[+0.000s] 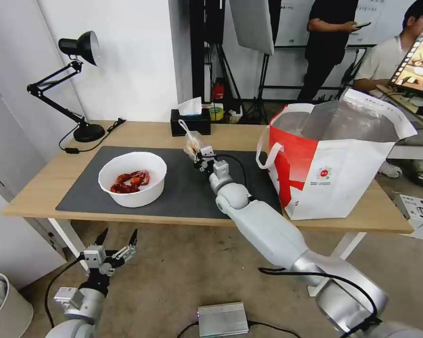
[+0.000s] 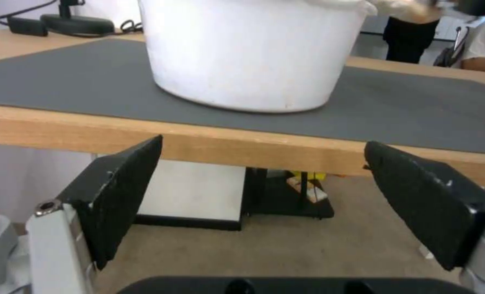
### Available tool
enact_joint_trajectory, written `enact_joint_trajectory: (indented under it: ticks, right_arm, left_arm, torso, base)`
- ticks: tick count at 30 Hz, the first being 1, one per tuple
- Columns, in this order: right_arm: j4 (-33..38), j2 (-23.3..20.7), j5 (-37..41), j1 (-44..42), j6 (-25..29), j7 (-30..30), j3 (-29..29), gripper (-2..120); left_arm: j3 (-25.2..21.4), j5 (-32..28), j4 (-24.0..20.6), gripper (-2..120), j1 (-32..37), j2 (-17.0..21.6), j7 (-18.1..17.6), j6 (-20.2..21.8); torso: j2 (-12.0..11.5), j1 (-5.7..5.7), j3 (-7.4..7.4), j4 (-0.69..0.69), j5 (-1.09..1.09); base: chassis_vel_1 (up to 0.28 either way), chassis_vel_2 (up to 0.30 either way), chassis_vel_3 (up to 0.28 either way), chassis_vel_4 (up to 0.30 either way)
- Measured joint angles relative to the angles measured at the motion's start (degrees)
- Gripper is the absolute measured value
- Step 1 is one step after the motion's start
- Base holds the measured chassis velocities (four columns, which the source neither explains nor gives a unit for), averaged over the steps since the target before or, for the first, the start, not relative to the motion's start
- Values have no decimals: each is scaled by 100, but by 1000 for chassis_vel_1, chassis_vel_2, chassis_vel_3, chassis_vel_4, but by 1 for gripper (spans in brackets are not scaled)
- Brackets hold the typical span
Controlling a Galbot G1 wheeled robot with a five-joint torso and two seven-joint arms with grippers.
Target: Pick up the trash from the table and place it into the takeout bag.
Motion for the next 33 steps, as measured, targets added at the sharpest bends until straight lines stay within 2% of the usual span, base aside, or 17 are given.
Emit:
enact_joint_trajectory:
  ticks: [4, 6, 10, 12, 14, 17, 21, 24, 33]
  right_arm:
    - [478, -305, 11, -126, -60, 33, -51, 4]
    - [965, -620, 27, -260, -91, 42, -68, 4]
    - [1388, -867, 43, -409, -118, 45, -54, 4]
    - [2028, -1319, 29, -762, -128, 13, 92, 4]
    - [2216, -1456, 23, -898, -123, -9, 170, 4]
    - [2879, -1967, 13, -1457, -57, -111, 515, 4]
    - [3272, -2300, -20, -1791, 64, -238, 778, 4]
    - [3715, -2644, -23, -2257, 222, -444, 1311, 4]
    - [4349, -3046, 83, -2953, 604, -808, 2250, 4]
  left_arm:
    - [-28, -14, 34, 100, -21, 43, 0, 0]
    - [-47, -23, 47, 100, -32, 67, 0, 0]
    - [-57, -26, 49, 100, -43, 78, 0, 0]
    - [-62, -28, 52, 100, -52, 127, 3, 5]
    - [-67, -29, 56, 100, -52, 155, 5, 6]
    - [-115, -33, 58, 100, -58, 237, 11, 17]
    - [-137, -34, 52, 100, -72, 283, 23, 22]
    - [-151, -35, 50, 100, -112, 311, 62, 41]
    - [-118, -8, 49, 100, -130, 277, 141, 62]
  torso:
    - [0, 0, 0, 0, 0]
    - [1, 0, -1, 0, 0]
    - [1, 0, -1, -1, 0]
    - [1, 0, -1, 0, -1]
    - [1, 0, -1, -1, 0]
    - [1, 0, -1, -2, 0]
    - [1, 0, -1, -2, 0]
    - [2, 0, -1, -2, 0]
    - [2, -1, -1, -1, 0]
  base:
    - [0, 0, 0, 0]
    - [0, 0, 0, 0]
    - [0, 0, 0, 0]
    - [0, 0, 0, 0]
    - [0, 0, 0, 0]
    - [0, 0, 0, 0]
    - [0, 0, 0, 0]
    - [0, 0, 0, 0]
    - [0, 0, 0, 0]
